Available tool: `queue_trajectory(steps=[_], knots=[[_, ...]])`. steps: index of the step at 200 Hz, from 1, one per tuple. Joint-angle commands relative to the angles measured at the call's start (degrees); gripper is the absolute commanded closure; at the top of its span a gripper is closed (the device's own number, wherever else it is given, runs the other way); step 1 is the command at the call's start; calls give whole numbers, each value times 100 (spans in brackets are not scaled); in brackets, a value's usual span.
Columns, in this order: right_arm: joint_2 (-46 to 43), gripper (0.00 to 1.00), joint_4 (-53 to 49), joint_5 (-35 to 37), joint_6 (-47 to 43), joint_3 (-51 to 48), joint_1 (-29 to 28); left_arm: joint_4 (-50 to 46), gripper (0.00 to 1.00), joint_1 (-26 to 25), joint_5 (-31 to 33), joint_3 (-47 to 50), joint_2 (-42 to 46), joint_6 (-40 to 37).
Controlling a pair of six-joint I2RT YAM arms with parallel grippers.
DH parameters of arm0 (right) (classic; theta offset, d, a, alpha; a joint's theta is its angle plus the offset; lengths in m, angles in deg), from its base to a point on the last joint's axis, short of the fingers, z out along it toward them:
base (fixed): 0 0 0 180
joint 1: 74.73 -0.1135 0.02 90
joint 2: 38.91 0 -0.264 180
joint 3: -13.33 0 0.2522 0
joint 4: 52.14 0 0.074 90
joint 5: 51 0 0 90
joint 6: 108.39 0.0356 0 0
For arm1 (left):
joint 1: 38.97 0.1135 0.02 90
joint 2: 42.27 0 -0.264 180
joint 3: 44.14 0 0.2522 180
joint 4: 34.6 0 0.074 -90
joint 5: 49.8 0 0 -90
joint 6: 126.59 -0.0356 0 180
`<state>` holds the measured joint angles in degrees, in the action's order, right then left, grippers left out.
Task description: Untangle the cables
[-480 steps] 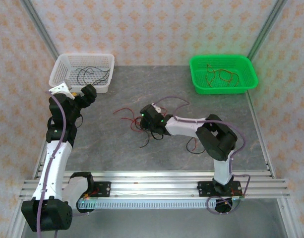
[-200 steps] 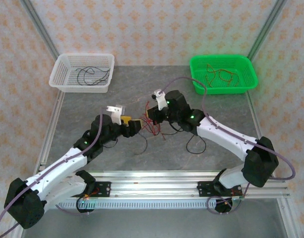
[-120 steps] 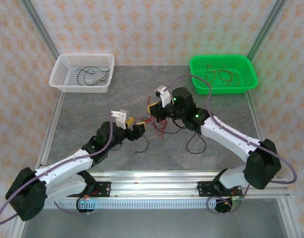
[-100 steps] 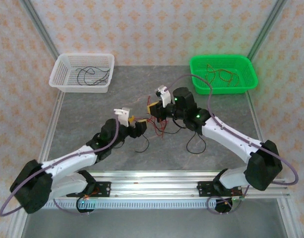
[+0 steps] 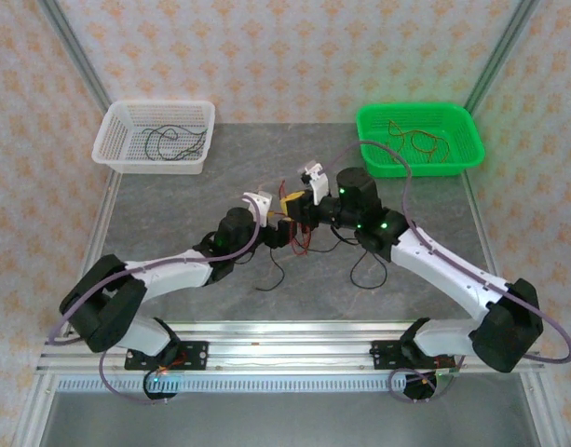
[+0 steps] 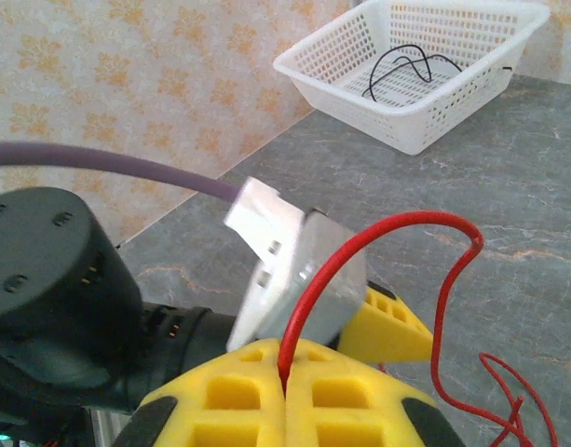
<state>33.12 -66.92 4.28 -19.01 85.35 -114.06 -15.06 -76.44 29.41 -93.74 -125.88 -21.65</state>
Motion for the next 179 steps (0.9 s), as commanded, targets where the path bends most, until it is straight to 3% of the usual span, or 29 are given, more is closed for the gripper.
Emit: queue_trajectory(steps=[1,37,95,153,179], knots=[[-336,100,354,-34,204,-65,4,600,22,-31,-220,61,-473,126],[-860,100,312,109,439,43,4,685,26,-58,547,-138,-1185,486],[-1448,100,-302,1329,595,876,7,175,28,-58,1768,-398,-1786,750],[-1253,100,-833,3424,377,2032,43,121,28,-58,2142,-246,-1826,888],[-1020,100,-891,3839,284,2460,528,149,26,-58,2183,-35,-1316,833]])
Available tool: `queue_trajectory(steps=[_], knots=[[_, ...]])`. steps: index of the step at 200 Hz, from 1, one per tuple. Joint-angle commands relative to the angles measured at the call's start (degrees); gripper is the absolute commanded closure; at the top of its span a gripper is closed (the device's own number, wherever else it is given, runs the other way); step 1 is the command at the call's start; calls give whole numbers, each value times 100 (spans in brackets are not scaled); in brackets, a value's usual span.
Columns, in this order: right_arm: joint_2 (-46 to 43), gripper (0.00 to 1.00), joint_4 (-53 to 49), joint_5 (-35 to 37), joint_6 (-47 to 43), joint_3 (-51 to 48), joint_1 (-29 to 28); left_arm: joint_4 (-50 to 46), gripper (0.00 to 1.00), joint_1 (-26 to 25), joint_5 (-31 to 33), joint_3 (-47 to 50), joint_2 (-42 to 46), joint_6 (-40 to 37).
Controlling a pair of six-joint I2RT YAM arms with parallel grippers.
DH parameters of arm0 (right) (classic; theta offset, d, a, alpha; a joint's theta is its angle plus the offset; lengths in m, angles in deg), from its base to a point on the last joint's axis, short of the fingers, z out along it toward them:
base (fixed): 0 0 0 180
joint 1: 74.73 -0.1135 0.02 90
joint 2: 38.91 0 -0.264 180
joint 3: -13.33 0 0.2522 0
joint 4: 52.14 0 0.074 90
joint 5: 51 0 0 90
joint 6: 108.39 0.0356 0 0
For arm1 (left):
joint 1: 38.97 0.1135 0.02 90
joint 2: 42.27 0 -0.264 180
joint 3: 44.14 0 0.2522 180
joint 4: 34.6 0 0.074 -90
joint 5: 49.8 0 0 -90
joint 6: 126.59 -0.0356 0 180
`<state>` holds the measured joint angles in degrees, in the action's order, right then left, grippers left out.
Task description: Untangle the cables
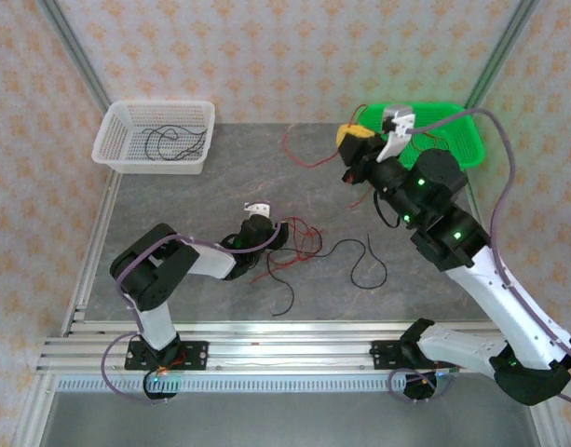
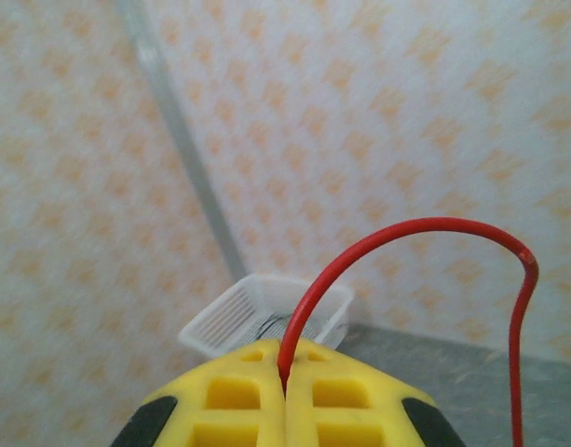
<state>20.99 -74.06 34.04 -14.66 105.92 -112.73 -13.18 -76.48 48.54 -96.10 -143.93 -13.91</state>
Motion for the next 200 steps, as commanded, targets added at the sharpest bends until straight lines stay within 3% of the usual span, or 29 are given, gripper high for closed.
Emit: queue_trajectory(steps=[1,87,105,157,178,200], knots=[[204,100,-177,845,-147,418,410,-51,26,-54,272,204,516,56],[1862,100,596,-719,114,1106,2785,-1691,11,-97,756,105,3806,-495],[2293,100,904,-1025,223,1184,3180,-1738,1,-89,660,347,4564,-447],[3584,100,1311,-1582,319,1678,3913,-2086,1,331,-640,1016,6065,221],[4036,100,1491,-1804,392,1836,4172,-2485,1,342,-500,999,6373,296],[4514,100,1562,-2020,493,1974,4401,-2946,3,350,70,897,6551,230]])
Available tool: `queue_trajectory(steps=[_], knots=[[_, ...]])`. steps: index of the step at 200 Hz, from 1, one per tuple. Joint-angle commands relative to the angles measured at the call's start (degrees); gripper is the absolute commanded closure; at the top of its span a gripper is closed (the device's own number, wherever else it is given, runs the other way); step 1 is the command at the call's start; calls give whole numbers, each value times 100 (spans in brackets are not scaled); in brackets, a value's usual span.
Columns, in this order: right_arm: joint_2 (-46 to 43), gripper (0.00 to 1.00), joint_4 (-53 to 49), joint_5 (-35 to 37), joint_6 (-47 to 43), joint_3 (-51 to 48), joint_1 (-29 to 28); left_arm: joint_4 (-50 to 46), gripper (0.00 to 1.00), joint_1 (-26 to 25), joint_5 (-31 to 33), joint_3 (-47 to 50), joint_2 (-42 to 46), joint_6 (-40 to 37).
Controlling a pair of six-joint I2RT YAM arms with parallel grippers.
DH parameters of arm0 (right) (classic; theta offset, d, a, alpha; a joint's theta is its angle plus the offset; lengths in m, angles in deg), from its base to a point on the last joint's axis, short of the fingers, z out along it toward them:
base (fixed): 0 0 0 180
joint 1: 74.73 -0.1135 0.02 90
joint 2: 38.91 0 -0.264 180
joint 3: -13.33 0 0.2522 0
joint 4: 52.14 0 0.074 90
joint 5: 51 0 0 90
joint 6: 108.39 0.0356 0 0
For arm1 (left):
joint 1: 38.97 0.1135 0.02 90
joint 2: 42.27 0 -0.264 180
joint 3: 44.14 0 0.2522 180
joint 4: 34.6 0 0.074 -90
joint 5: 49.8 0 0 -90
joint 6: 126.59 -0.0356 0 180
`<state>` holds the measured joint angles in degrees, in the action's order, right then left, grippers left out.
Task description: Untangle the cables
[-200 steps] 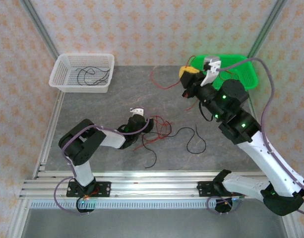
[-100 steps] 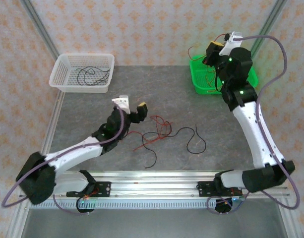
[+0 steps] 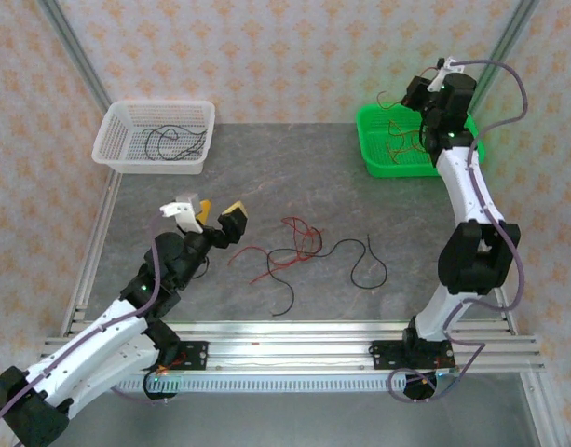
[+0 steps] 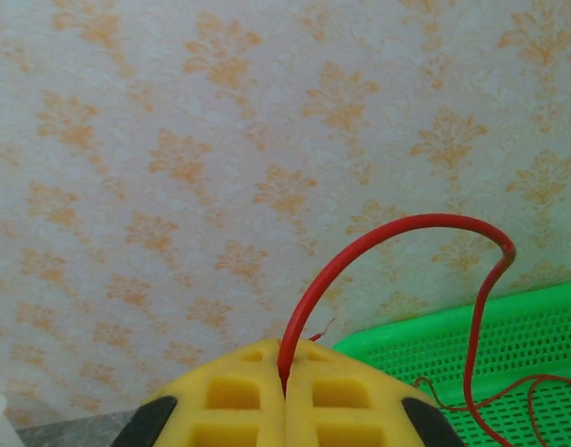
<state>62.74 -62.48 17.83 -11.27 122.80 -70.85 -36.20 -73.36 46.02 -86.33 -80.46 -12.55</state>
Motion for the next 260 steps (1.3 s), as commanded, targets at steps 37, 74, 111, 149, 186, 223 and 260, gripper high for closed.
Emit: queue_trajectory(steps=[37,74,111,149,186,223,260], knots=[[1070,100,-204,67,19,481,359,-1156,5,33,688,-356,270,175],[1739,100,-1090,1085,259,721,359,-1705,8,38,806,-751,66,312],[2514,94,-2236,1637,527,1712,359,-1999,13,38,509,-987,-74,293],[3003,61,-3343,2152,827,2769,359,-2344,16,36,378,-1136,-169,413],[2734,36,-3739,2505,827,2884,359,-2752,20,29,167,-1326,-387,529],[1912,35,-3867,2864,671,2214,308,-2947,23,-39,-93,-1294,-529,723],[434,35,-3530,3080,198,464,-310,-3236,28,-154,-391,-1128,-798,921]])
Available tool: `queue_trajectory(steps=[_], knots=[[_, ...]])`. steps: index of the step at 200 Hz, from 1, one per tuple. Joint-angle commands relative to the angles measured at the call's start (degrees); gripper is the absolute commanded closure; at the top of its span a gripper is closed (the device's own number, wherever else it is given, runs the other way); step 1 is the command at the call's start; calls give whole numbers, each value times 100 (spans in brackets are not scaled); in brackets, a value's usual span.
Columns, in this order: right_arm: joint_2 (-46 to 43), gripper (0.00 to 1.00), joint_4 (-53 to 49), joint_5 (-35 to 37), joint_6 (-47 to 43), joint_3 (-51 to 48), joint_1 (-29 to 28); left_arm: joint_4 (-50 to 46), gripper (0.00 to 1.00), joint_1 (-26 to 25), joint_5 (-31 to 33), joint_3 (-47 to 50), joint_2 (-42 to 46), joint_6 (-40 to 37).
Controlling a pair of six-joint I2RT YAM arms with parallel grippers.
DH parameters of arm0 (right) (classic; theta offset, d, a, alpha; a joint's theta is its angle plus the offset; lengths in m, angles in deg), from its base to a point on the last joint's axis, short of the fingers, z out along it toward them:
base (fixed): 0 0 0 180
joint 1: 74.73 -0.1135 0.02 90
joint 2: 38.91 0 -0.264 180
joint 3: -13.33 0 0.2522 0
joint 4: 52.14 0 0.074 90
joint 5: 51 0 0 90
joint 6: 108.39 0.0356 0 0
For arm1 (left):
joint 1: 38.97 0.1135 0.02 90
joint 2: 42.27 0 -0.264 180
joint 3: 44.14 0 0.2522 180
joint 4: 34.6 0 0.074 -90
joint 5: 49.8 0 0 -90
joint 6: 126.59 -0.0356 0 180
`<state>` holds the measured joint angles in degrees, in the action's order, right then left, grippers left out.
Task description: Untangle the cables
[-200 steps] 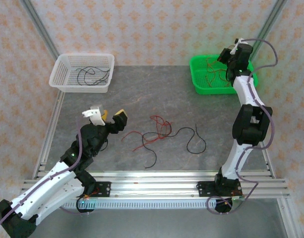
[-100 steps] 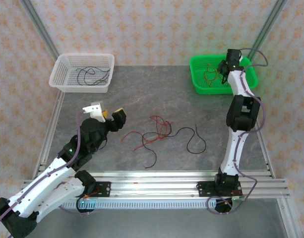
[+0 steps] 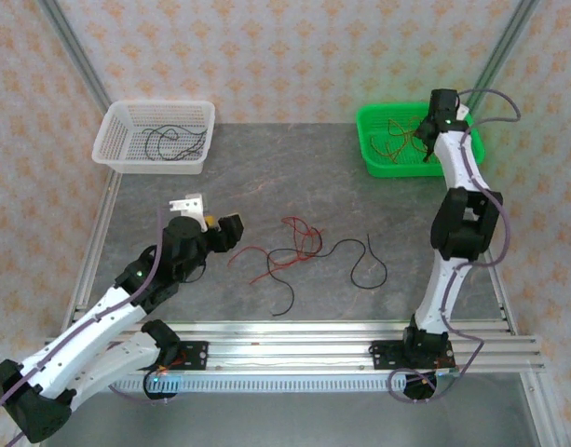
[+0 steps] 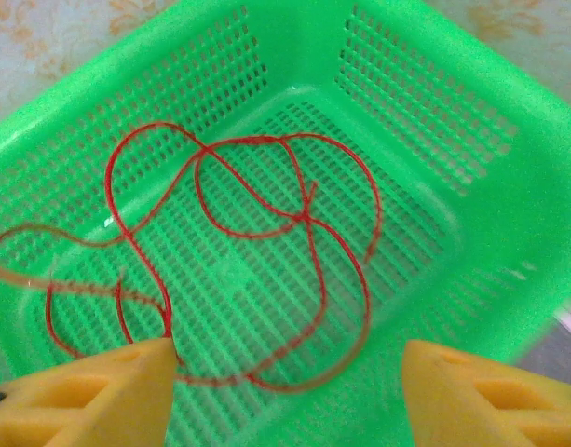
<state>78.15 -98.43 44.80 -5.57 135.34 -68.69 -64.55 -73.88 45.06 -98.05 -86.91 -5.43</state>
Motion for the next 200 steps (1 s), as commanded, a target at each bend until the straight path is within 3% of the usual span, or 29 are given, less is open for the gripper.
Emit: queue_trajectory(steps=[1,44,96,134,163,200], knots=[[-1142,35,73,385,-383,-842,-552,-406,29,-107,-307,47,-165,208],[-2728,35,403,197,-422,-2901,-1615,-519,37,-452,-569,382,-558,898],[-4010,35,723,71,150,-4728,-3015,45,39,-1120,-466,979,-1079,1527],[-4453,38,1158,-248,413,-5515,-3267,704,46,-1359,-234,850,-2255,1619],[-4753,40,1438,-494,506,-5970,-3320,524,57,-1361,273,498,-3158,1759],[-5220,41,1512,-508,569,-6466,-3338,584,59,-1360,441,256,-3464,1840]])
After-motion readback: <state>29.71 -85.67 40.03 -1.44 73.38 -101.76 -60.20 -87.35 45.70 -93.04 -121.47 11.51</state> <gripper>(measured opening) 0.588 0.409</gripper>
